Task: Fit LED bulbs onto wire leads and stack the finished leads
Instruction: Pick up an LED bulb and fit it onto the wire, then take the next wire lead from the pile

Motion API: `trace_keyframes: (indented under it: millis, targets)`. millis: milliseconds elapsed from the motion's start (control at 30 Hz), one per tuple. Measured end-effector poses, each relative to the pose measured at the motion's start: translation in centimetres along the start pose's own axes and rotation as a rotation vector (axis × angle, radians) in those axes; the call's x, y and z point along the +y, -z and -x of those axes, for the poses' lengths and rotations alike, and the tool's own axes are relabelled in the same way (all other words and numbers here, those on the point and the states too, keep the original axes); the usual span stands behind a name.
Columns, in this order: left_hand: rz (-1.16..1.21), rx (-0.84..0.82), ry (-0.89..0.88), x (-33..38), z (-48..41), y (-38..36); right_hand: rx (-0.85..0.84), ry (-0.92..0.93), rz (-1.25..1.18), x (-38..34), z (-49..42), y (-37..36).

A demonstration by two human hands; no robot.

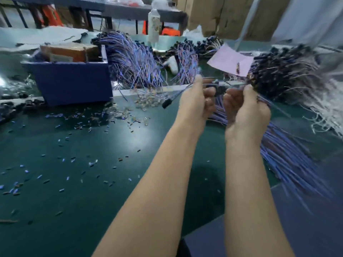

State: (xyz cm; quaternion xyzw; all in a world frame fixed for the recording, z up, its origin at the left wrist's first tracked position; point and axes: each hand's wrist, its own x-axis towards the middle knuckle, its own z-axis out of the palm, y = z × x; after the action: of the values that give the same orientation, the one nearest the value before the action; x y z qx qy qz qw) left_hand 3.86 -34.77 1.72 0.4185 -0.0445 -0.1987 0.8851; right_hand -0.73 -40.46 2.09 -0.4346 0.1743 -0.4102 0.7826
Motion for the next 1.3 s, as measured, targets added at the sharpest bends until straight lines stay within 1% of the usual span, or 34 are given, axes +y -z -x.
trace_keyframes:
  millis: [33,100,133,167,233,300,333,433,467,567,667,733,800,933,1000,1100,1167,1233,1300]
  targets:
    - [-0.012,0.01,-0.05,-0.7,-1.0,-0.6,0.051,-0.007,0.067,0.3,-0.6,1.2]
    - [-0.202,0.049,-0.101,-2.5,-2.6,-1.7,0.153,-0.037,0.208,1.0,-1.8,3.4]
    - [-0.271,0.064,-0.086,-3.6,-3.2,-2.0,0.195,-0.084,0.228,1.4,-2.4,4.3]
    - [-0.301,0.077,-0.035,-4.5,-3.6,-2.2,0.222,-0.161,0.194,1.7,-3.0,5.2]
    - [-0.329,0.089,0.064,-6.4,-4.6,-2.0,0.241,-0.341,-0.022,2.5,-3.6,6.4]
    - [-0.393,0.062,0.165,-7.7,-5.2,-1.7,0.254,-0.423,-0.243,3.1,-4.0,7.1]
    - [-0.408,0.054,0.188,-8.3,-5.4,-1.5,0.266,-0.435,-0.292,3.4,-4.1,7.2]
    - [-0.315,0.112,0.216,-8.7,-5.4,-1.0,0.306,-0.437,-0.312,3.7,-4.2,6.9]
    - [-0.336,0.118,0.204,-8.5,-5.2,-0.9,0.313,-0.429,-0.301,3.7,-4.1,6.7]
    - [-0.522,0.118,0.135,-7.6,-5.0,0.3,0.321,-0.411,-0.219,3.7,-3.7,5.7]
    - [-0.609,0.181,-0.006,-5.3,-4.0,1.7,0.266,-0.398,-0.16,4.1,-2.6,3.8]
    - [-0.561,0.227,-0.113,-2.8,-2.7,2.8,0.175,-0.404,-0.125,4.6,-1.5,1.7]
    - [-0.449,0.303,-0.216,0.1,-1.3,4.3,0.03,-0.426,-0.069,5.5,0.3,-1.2]
    - [-0.206,0.556,-0.441,6.3,2.3,9.0,-0.379,-0.424,0.151,8.3,6.0,-7.6]
    - [-0.159,0.699,-0.537,9.0,4.1,12.1,-0.604,-0.381,0.304,10.0,9.3,-10.2]
    - [-0.115,0.935,-0.643,12.7,7.0,17.0,-0.92,-0.207,0.641,13.3,14.3,-13.5]
    - [-0.075,1.082,-0.705,14.8,8.9,19.9,-1.102,-0.082,0.808,15.3,17.4,-15.4]
    - [-0.045,1.195,-0.743,16.3,10.4,22.4,-1.241,0.027,0.907,16.8,20.2,-17.1]
    - [-0.016,1.264,-0.784,17.4,11.6,24.2,-1.364,0.166,1.114,18.1,22.6,-18.7]
